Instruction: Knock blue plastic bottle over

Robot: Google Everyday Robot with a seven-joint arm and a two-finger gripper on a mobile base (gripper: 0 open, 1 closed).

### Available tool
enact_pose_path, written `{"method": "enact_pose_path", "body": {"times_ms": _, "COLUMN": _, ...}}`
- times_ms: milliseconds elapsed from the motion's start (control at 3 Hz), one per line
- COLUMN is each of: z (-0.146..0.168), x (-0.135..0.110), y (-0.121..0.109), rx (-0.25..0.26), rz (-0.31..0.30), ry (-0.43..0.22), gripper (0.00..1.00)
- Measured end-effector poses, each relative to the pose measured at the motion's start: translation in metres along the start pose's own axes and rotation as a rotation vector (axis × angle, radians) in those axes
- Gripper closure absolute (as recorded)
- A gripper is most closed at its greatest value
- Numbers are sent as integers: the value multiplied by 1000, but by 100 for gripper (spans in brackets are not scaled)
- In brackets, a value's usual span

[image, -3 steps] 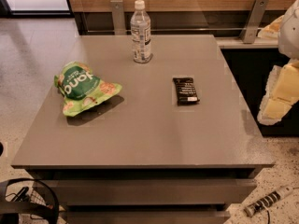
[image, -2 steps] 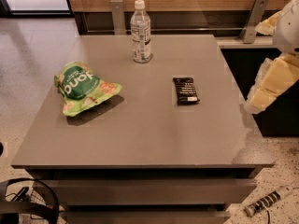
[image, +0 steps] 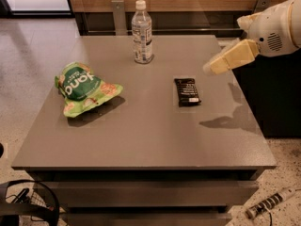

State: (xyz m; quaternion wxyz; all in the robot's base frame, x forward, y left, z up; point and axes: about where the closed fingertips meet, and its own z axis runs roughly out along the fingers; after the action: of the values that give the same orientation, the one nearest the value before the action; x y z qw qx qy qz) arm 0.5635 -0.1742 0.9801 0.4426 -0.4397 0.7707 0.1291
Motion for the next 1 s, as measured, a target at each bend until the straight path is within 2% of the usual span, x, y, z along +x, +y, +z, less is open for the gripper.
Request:
{"method": "enact_pose_path", "body": {"times_ms": 333, "z": 32, "x": -41, "y": -29, "rx": 12, "rz": 55, "ry": -210, "gripper": 0}}
{"method": "enact_pose_path", "body": {"times_ms": 667, "z": 41, "x": -73, "y": -51, "rx": 39, "rz": 67, "ry": -311, "gripper": 0}}
{"method": "enact_pose_path", "body": {"times_ms": 1000, "z": 41, "x": -73, "y": -51, "rx": 39, "rz": 67, "ry": -311, "gripper": 0}}
